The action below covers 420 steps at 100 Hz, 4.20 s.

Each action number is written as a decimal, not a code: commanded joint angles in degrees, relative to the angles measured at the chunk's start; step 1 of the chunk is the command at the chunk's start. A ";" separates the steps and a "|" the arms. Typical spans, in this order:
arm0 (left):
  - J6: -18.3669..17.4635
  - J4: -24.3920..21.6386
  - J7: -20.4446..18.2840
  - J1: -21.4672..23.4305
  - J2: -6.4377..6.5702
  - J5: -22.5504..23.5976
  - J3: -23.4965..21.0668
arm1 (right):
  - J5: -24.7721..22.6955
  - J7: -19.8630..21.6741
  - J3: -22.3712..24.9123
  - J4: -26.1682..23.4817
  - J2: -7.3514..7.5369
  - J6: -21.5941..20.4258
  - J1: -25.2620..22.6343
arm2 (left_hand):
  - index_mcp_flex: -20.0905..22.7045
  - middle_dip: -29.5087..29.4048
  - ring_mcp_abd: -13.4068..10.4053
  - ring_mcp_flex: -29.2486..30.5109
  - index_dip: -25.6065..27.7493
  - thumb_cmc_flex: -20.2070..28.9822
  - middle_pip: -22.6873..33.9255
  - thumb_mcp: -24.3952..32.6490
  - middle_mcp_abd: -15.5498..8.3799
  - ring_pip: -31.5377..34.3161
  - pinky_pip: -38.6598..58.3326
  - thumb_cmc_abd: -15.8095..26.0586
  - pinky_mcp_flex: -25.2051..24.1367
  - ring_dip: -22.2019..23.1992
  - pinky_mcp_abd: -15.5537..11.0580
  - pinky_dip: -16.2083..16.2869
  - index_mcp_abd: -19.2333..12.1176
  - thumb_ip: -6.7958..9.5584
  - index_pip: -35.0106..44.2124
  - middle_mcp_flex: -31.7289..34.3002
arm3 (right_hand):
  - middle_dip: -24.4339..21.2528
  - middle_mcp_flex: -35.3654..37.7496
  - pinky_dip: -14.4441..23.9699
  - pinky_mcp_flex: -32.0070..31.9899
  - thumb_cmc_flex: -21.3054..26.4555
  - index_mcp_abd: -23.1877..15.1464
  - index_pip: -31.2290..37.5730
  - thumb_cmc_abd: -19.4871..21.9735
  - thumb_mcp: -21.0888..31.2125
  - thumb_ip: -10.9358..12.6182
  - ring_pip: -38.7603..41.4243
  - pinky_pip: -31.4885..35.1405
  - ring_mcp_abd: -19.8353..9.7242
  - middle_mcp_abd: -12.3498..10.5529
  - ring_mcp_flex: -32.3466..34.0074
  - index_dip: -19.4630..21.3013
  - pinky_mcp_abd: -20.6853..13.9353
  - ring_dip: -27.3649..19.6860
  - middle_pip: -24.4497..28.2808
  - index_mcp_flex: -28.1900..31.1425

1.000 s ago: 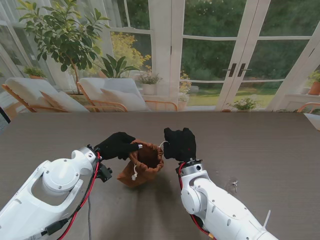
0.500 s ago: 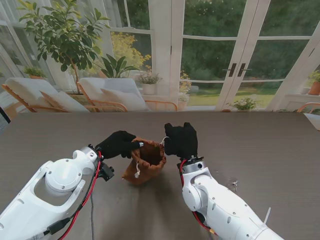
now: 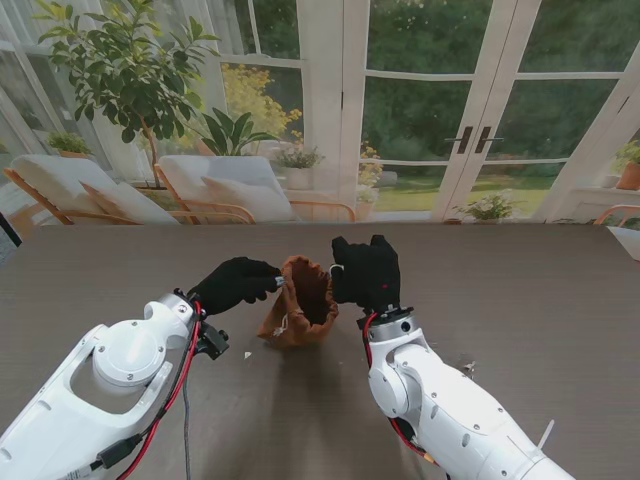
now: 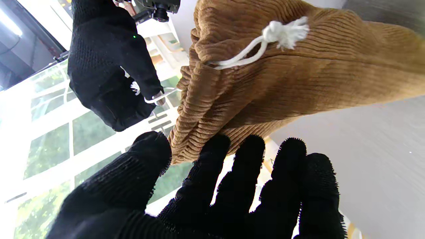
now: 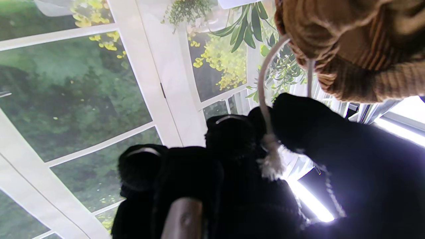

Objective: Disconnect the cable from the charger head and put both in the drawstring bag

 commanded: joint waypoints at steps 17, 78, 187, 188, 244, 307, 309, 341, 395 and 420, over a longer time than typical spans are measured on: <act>0.25 -1.62 1.19 2.20 -0.65 0.25 -1.36 | -0.63 2.19 0.60 -2.53 0.26 0.77 -0.55 | -4.87 -3.64 1.00 -3.28 -3.85 -3.26 -1.89 -0.57 0.53 -3.35 -3.75 0.34 -2.34 -1.74 -2.77 -1.18 -1.58 1.18 -3.45 -3.53 | -0.57 7.05 2.71 26.28 3.43 10.63 8.37 -0.59 8.80 0.82 2.65 4.78 -12.98 1.41 -0.10 3.00 -2.36 0.75 5.17 -1.34; -0.56 -6.85 6.15 8.53 -1.03 5.89 -3.43 | -1.10 6.65 2.14 -7.21 0.85 3.72 -1.08 | 5.92 19.43 2.29 5.82 18.97 -3.09 15.69 3.41 1.09 23.52 16.14 -3.10 9.04 14.55 -0.74 14.59 0.38 -0.27 23.68 4.63 | -0.50 7.05 3.12 26.32 4.19 11.02 7.94 -0.69 8.80 0.75 2.47 5.13 -13.28 2.03 -0.08 2.94 -2.39 0.73 4.92 -1.18; 9.46 -12.49 2.73 11.62 0.52 16.52 2.94 | -1.99 19.16 2.96 -16.12 2.30 9.55 -1.87 | 22.41 22.84 0.09 26.76 18.48 -9.81 23.22 -1.97 -3.25 34.49 30.14 -3.98 30.69 12.30 4.81 11.06 -4.33 0.32 31.00 22.96 | -0.14 7.00 3.04 26.33 3.26 8.22 4.59 1.49 7.29 2.53 2.48 4.82 -13.26 2.23 -0.07 4.53 -2.41 0.75 3.68 -0.51; 9.56 -12.43 2.71 11.58 0.52 16.49 3.02 | -2.00 19.32 3.01 -16.26 2.33 9.56 -1.90 | 22.45 22.82 0.09 26.74 18.45 -9.87 23.20 -2.04 -3.25 34.47 30.14 -3.94 30.69 12.29 4.80 11.06 -4.34 0.32 30.90 22.97 | -0.14 7.00 3.04 26.33 3.24 8.21 4.58 1.47 7.25 2.54 2.49 4.84 -13.26 2.23 -0.07 4.54 -2.42 0.75 3.68 -0.50; 9.64 -9.04 1.75 9.63 0.79 17.38 5.35 | -0.38 31.11 6.21 -25.12 3.70 12.18 -3.88 | 6.88 21.72 -2.19 11.82 14.66 -10.40 20.26 -3.63 -1.87 30.74 23.92 -7.12 19.53 14.99 -2.58 13.29 -1.19 0.62 18.24 4.91 | 0.69 6.99 3.30 26.43 3.83 7.51 2.60 0.95 7.00 2.99 3.11 5.64 -13.54 2.90 -0.09 5.64 -2.74 1.15 3.60 0.71; -0.54 -5.38 5.50 10.26 0.05 15.07 4.27 | -0.86 37.19 7.16 -30.51 4.33 17.24 -4.37 | -1.27 17.54 -3.28 2.66 12.08 -8.43 16.29 9.75 -4.59 19.45 14.31 -14.76 5.03 12.02 -6.14 14.43 -8.27 -0.64 20.96 -0.82 | 0.90 7.03 3.35 26.46 4.55 8.44 1.57 0.68 6.97 3.08 3.35 5.91 -13.30 3.61 -0.09 6.33 -2.25 1.23 3.68 1.18; -0.66 -5.35 5.48 10.25 0.05 14.92 4.28 | -0.89 37.37 7.15 -30.65 4.35 17.38 -4.40 | -1.39 17.51 -3.23 2.43 11.90 -8.85 16.20 9.65 -4.54 19.31 14.22 -14.93 4.84 11.99 -6.20 14.42 -8.05 -0.64 20.59 -0.97 | 0.90 7.02 3.36 26.47 4.58 8.50 1.53 0.66 6.97 3.08 3.36 5.94 -13.31 3.63 -0.09 6.34 -2.23 1.23 3.69 1.24; -0.66 -4.65 4.59 9.34 0.14 13.87 5.03 | -1.52 40.62 7.08 -32.84 4.78 19.26 -4.36 | -5.87 14.91 -3.20 -1.44 7.39 -13.54 12.31 8.91 -4.21 14.54 12.39 -17.81 0.81 10.55 -7.21 14.22 -2.41 -1.25 10.21 -5.91 | 0.93 7.02 3.37 26.50 4.75 8.72 1.10 0.66 6.89 3.07 3.45 6.14 -13.23 3.86 -0.09 6.75 -2.25 1.28 3.69 1.48; -1.90 0.61 11.31 4.94 -1.40 16.04 9.52 | -1.62 40.81 6.82 -33.33 4.62 21.36 -4.32 | -5.64 22.57 -4.93 4.06 17.36 1.63 22.26 13.06 -6.46 21.51 15.59 -20.93 7.35 12.70 -6.90 15.47 -4.44 -4.22 29.05 -1.87 | 0.92 7.02 3.27 26.50 4.71 8.85 0.85 0.93 6.75 3.13 3.36 6.11 -13.49 3.98 -0.09 6.98 -2.32 1.24 3.62 1.47; -2.29 1.69 14.66 5.08 -2.33 14.65 9.72 | -1.49 40.66 7.00 -32.91 4.61 21.41 -4.32 | -1.63 37.04 -4.02 7.47 13.66 12.54 15.44 9.04 -6.94 21.72 16.04 -19.05 9.14 11.79 -4.82 13.86 -6.52 -3.74 35.97 6.71 | 0.92 7.02 3.22 26.50 4.65 8.93 0.75 1.06 6.60 3.10 3.35 6.12 -13.35 3.97 -0.09 7.08 -2.36 1.21 3.60 1.40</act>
